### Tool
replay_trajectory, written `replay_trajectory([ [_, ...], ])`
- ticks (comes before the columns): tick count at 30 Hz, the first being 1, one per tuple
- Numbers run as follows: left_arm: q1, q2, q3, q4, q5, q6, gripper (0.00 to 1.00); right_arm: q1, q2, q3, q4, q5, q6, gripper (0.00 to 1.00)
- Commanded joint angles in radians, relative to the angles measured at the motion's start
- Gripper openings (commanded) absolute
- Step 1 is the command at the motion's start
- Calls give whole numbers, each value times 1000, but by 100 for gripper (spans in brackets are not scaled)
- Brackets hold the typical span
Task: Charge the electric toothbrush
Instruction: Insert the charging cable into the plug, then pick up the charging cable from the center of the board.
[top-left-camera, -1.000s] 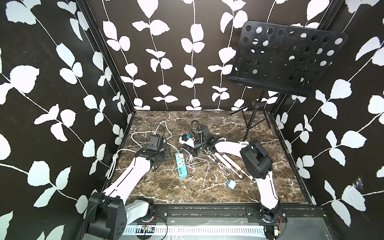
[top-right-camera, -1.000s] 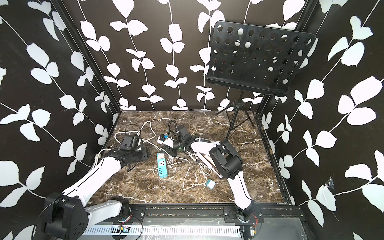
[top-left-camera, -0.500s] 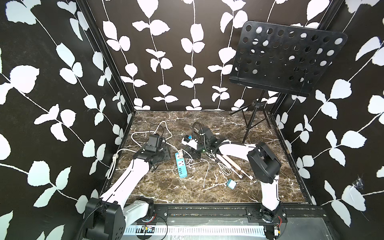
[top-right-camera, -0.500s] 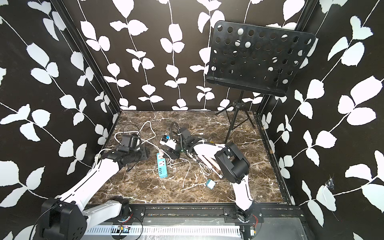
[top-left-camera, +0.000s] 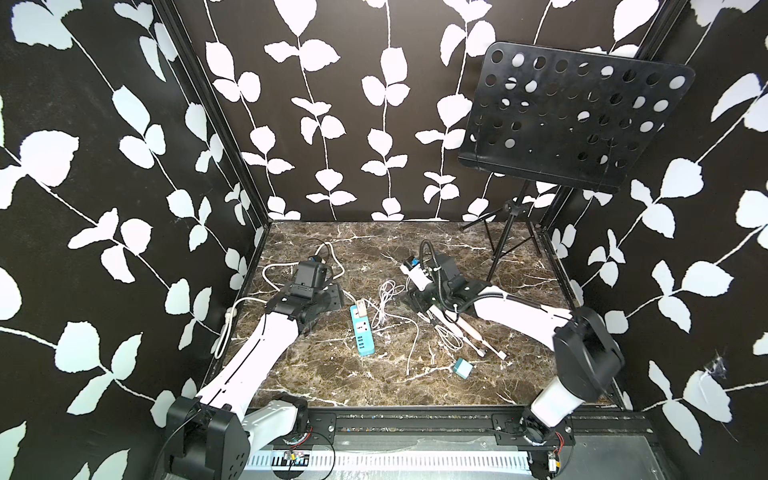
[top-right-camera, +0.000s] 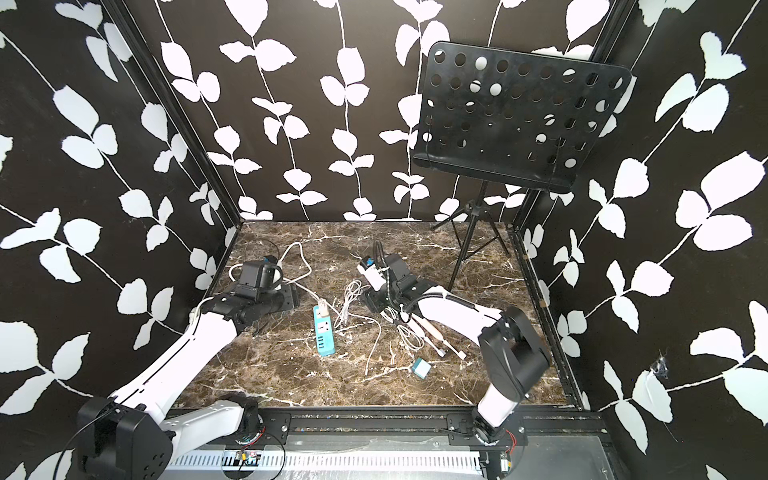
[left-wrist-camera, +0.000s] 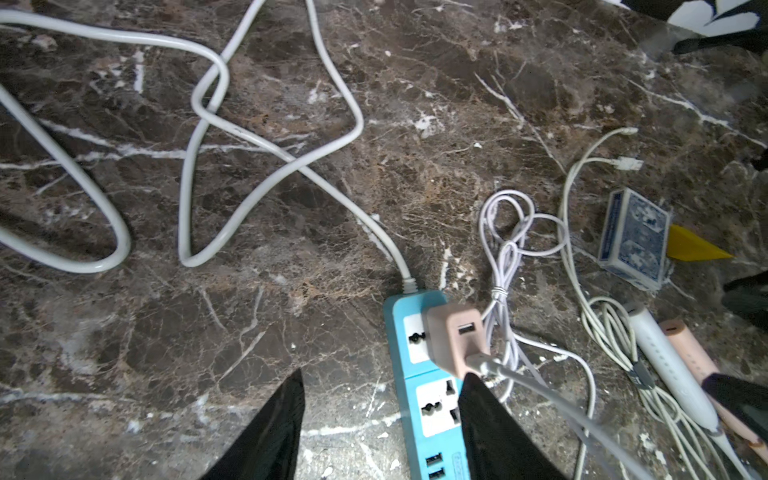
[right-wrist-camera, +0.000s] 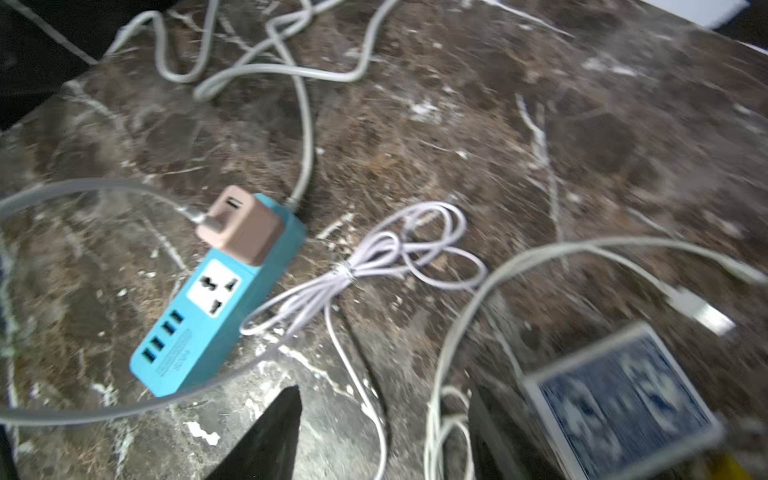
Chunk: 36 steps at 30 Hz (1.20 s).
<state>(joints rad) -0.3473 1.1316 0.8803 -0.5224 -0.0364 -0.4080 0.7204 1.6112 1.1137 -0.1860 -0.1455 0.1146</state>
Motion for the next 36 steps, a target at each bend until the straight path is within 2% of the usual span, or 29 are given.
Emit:
replay_trajectory([
  [1,-75,-2,27,3,-48,34,62,76,-63,10,-225,298,261,63],
  [5,-116,-33,-23,32,-66,28,63,170,-80,-31,-307,321,566,61],
  [8,-116,-59,-46,24,-77,32,64,268,-50,-11,-382,348,711,60],
  [12,-116,-94,-59,8,-77,31,64,363,-6,-15,-408,303,843,58],
  [15,-116,-121,-74,-4,-83,32,65,402,44,-10,-434,277,888,53],
  [18,-116,-145,-78,-20,-82,32,65,451,85,-19,-381,227,931,47],
  [23,-116,-179,-98,-45,-76,40,66,462,143,-22,-371,164,976,43],
  [27,-116,-212,-117,-45,-71,35,67,481,174,-5,-429,169,1009,39],
  [30,-116,-220,-126,-44,-63,35,67,491,181,-7,-450,176,1027,29],
  [34,-116,-227,-124,-60,-63,37,67,496,209,-22,-439,144,1037,27],
  [36,-116,-237,-127,-60,-68,38,67,500,235,-16,-449,137,1030,21],
])
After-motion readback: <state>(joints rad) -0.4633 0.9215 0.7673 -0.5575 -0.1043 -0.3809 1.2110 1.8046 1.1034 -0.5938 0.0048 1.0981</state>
